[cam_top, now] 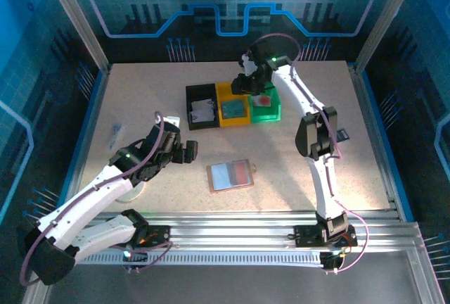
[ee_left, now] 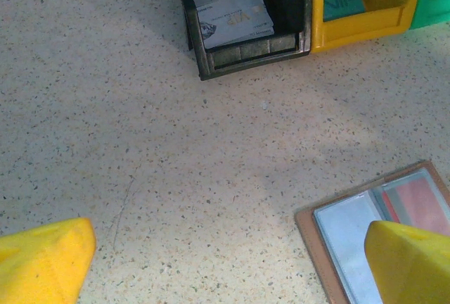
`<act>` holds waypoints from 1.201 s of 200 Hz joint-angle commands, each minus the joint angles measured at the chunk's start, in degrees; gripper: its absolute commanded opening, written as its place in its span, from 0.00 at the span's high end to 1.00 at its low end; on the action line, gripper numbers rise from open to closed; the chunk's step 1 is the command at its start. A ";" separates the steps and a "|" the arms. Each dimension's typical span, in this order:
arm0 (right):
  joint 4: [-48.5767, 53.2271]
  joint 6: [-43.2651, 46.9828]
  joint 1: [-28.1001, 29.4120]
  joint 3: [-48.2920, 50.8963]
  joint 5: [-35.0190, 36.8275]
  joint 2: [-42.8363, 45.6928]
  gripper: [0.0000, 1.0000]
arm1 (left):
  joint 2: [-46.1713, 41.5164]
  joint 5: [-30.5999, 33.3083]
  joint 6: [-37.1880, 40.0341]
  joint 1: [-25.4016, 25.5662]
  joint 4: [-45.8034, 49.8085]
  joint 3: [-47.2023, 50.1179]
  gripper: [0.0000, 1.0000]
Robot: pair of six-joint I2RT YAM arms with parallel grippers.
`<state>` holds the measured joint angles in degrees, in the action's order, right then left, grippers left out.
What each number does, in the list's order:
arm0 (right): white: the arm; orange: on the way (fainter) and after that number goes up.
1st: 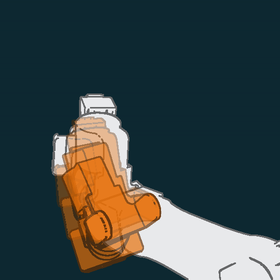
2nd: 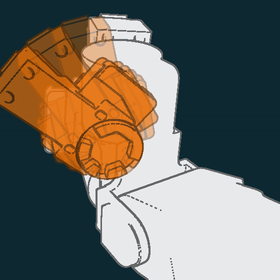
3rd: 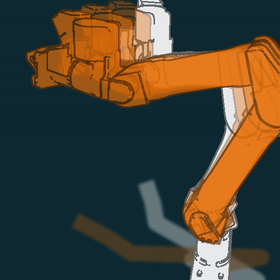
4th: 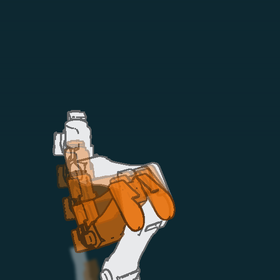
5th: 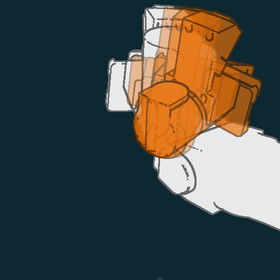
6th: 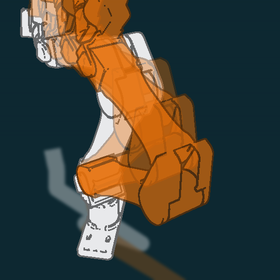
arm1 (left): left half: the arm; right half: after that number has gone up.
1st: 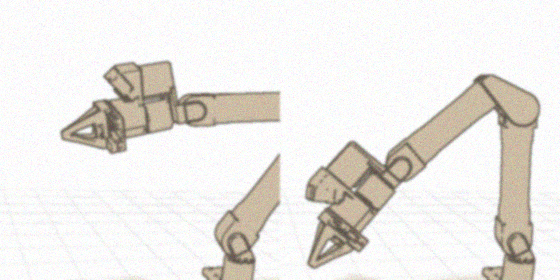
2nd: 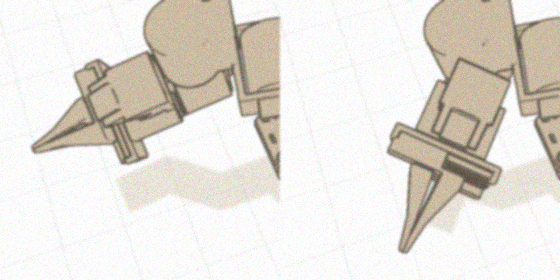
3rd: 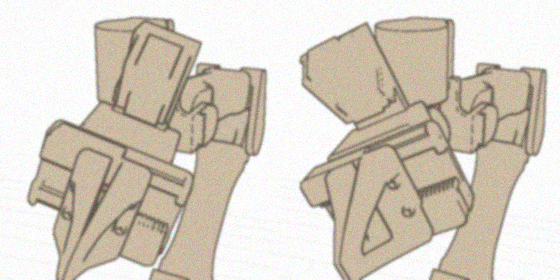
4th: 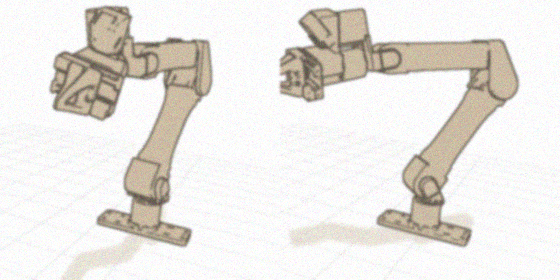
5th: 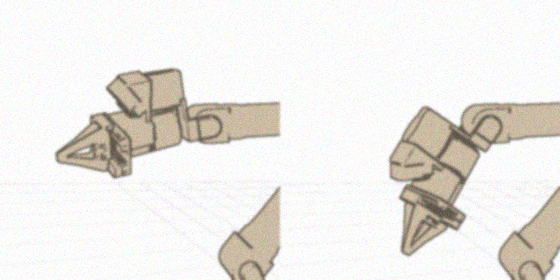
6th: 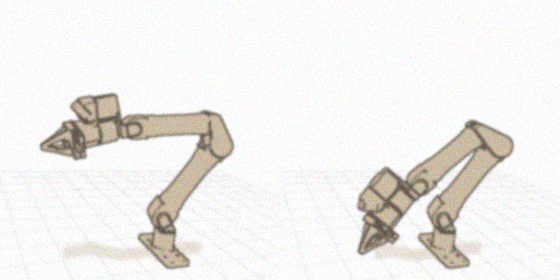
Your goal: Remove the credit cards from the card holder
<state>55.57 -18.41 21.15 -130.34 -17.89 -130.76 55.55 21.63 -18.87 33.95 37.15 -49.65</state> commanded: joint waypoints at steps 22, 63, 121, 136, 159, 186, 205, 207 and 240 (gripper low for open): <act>-11.84 -0.69 3.29 23.53 3.19 23.91 0.49 | -0.97 -0.90 1.29 -0.40 0.05 0.72 0.01; -28.35 -5.61 5.66 55.71 2.74 43.91 0.40 | -0.20 -5.29 2.33 -0.33 0.45 -0.09 0.01; -41.13 -10.61 13.24 84.26 3.74 59.95 0.39 | 3.20 -19.48 3.52 -0.32 1.96 -3.15 0.01; -43.21 -11.43 14.69 87.78 3.57 61.56 0.40 | 4.93 -22.51 2.12 -0.16 3.56 -5.14 0.01; -44.70 -12.98 15.75 92.34 3.97 63.02 0.41 | 7.39 -26.77 -0.52 0.11 6.71 -7.79 0.02; -46.53 -14.34 15.89 96.85 4.63 65.06 0.43 | 9.31 -27.08 -4.31 0.36 10.49 -9.81 0.01; -47.42 -14.75 15.95 99.04 6.05 66.69 0.43 | 8.26 -24.73 -9.12 1.45 9.01 -7.92 0.01; -47.53 -14.86 16.01 99.27 6.21 66.80 0.43 | 8.04 -24.51 -9.77 1.64 8.65 -7.57 0.01; -49.77 -16.65 16.44 100.62 5.82 66.39 0.44 | 6.33 -20.89 -20.30 3.91 3.55 -2.00 0.01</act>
<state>9.47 -33.15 36.47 -30.30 -12.82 -64.55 63.22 -1.52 -29.43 36.51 42.76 -55.24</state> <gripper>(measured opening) 0.565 0.991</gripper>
